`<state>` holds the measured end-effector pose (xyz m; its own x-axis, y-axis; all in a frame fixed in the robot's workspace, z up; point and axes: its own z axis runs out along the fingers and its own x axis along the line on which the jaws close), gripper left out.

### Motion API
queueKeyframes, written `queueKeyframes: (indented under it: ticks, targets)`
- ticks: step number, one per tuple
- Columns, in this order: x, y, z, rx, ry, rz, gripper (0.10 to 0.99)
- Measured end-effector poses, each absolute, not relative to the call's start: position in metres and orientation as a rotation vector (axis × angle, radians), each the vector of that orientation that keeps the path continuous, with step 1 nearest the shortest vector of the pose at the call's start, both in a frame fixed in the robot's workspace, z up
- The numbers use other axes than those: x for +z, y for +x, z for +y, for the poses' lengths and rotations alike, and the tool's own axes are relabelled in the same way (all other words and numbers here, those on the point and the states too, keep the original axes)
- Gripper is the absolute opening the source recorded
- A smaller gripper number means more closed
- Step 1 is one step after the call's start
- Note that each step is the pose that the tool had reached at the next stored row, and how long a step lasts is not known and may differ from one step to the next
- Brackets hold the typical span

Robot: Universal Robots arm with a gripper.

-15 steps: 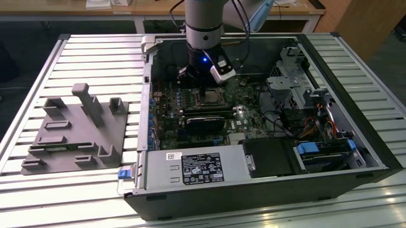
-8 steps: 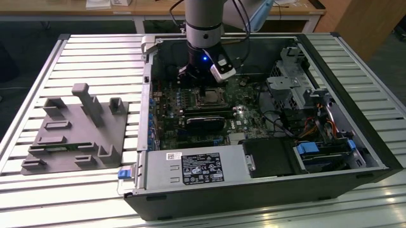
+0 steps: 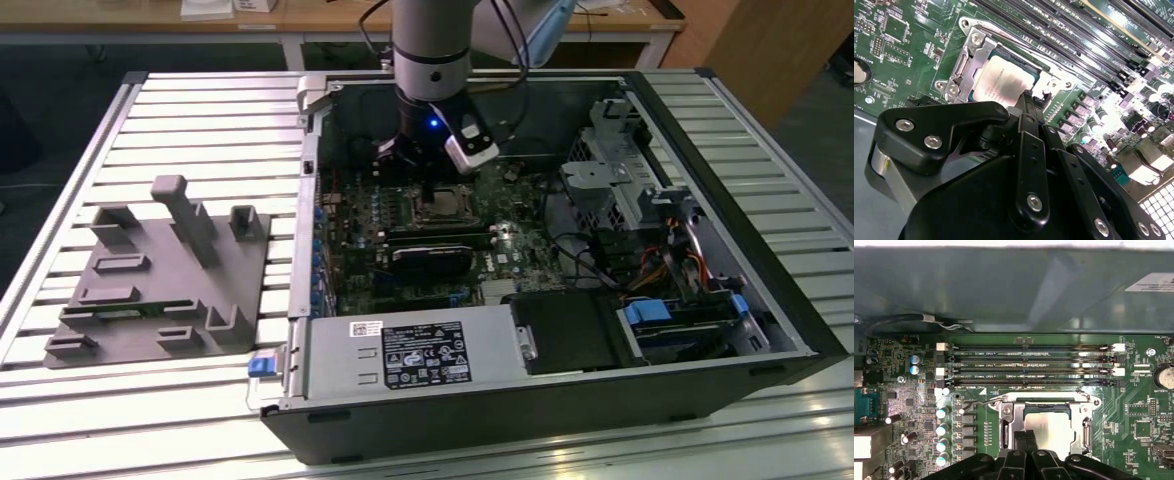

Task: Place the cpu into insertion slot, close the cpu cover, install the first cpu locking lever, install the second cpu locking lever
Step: 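Close the cpu cover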

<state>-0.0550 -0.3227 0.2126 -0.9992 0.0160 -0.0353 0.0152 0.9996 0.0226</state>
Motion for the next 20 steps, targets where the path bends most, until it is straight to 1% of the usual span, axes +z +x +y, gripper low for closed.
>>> queueKeyframes:
  ticks: [20]
  targets:
    - [0.213,-0.037,-0.323,0.035,0.034,3.106,0.106]
